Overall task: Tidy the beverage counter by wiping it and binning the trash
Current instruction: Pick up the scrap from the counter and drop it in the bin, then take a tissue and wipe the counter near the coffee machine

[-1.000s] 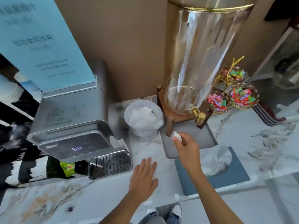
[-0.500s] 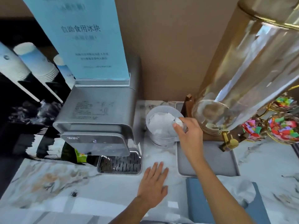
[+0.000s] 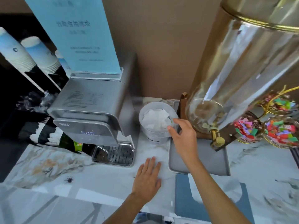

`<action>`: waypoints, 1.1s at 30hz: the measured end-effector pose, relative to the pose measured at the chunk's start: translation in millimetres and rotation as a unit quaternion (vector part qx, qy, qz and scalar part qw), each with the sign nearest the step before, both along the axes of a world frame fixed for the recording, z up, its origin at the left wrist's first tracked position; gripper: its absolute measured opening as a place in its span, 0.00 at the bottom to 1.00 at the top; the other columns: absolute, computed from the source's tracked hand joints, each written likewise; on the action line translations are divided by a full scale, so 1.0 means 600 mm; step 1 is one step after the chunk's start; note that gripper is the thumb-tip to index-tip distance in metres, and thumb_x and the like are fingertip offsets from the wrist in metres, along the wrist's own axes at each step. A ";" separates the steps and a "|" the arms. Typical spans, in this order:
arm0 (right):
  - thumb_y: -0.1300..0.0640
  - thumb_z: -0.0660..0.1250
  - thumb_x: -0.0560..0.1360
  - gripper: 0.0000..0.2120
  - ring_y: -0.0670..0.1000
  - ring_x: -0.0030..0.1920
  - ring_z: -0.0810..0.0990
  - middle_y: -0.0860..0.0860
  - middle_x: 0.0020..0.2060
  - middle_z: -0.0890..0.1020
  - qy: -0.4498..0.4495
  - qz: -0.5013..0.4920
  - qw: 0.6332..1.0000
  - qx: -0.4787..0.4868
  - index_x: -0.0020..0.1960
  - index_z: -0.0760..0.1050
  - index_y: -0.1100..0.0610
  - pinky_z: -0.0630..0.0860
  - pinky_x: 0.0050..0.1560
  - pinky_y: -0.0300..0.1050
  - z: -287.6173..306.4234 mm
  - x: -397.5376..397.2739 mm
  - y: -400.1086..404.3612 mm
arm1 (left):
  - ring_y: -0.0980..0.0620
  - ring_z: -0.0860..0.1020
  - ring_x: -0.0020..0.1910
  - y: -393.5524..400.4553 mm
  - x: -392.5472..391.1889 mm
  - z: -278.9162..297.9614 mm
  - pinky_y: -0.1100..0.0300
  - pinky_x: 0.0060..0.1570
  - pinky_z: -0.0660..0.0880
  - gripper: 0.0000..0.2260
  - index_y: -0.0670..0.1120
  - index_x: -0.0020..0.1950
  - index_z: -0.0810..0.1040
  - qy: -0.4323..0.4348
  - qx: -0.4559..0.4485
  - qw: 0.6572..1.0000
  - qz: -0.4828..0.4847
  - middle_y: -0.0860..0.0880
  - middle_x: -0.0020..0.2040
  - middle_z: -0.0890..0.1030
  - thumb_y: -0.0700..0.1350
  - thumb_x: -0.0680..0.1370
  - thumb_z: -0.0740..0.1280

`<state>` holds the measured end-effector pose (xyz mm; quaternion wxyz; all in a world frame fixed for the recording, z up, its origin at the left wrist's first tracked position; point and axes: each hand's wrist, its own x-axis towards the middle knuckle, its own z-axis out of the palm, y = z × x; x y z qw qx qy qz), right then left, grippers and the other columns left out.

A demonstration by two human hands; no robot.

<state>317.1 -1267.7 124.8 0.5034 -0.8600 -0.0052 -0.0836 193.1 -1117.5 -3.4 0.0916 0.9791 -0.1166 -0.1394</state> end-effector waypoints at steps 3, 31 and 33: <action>0.53 0.71 0.74 0.16 0.46 0.51 0.77 0.46 0.54 0.78 0.006 0.014 1.000 0.015 0.61 0.78 0.55 0.72 0.52 0.38 -0.001 -0.020 -0.005 | 0.40 0.54 0.79 0.002 0.006 0.003 0.46 0.74 0.57 0.29 0.48 0.80 0.58 -0.028 -0.016 0.999 0.021 0.42 0.80 0.55 0.53 0.80 0.57; 0.62 0.67 0.77 0.19 0.52 0.30 0.64 0.53 0.26 0.65 0.222 -0.129 0.967 -0.006 0.31 0.62 0.58 0.63 0.32 0.47 -0.120 -0.243 -0.310 | 0.52 0.79 0.40 -0.187 0.024 0.068 0.68 0.39 0.74 0.07 0.47 0.42 0.80 0.000 -0.419 0.875 0.243 0.49 0.40 0.82 0.38 0.78 0.69; 0.61 0.64 0.79 0.20 0.51 0.31 0.63 0.51 0.27 0.64 0.197 -0.124 0.972 0.027 0.32 0.60 0.56 0.62 0.33 0.47 -0.110 -0.234 -0.307 | 0.52 0.76 0.35 -0.180 0.028 0.074 0.62 0.37 0.74 0.07 0.45 0.42 0.77 0.001 -0.438 0.863 0.252 0.48 0.36 0.79 0.39 0.81 0.66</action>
